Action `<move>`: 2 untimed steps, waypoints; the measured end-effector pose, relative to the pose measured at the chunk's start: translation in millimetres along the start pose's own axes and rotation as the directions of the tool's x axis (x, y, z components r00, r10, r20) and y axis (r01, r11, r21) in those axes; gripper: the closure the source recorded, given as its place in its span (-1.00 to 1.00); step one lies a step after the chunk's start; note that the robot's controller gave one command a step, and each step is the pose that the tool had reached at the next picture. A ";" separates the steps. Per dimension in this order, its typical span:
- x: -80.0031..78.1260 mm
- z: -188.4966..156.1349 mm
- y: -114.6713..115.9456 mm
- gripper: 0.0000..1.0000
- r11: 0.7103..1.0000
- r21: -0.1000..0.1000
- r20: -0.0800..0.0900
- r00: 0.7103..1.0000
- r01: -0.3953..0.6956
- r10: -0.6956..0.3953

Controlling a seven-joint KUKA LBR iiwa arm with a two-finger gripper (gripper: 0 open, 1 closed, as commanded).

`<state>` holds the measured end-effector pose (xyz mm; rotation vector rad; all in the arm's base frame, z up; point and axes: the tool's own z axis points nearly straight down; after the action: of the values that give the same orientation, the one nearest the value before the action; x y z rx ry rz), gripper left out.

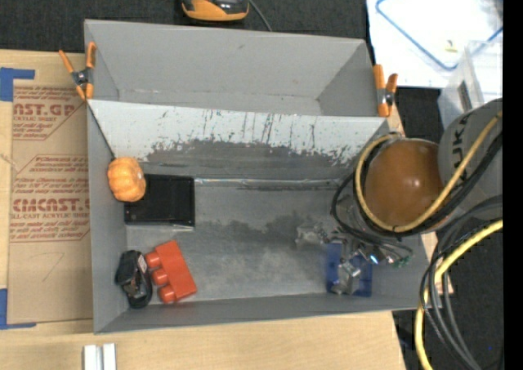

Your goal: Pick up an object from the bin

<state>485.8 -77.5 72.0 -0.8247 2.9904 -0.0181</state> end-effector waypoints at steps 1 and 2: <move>8.2 1.4 -9.0 1.00 0.876 -0.005 -0.029 0.875 -0.483 0.483; 8.2 1.2 -8.9 1.00 0.876 -0.005 -0.029 0.875 -0.483 0.482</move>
Offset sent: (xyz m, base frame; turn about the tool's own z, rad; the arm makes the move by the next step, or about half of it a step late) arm 0.0000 0.0000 0.0000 0.0000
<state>483.3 -89.4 70.8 -0.0540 3.1292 0.0049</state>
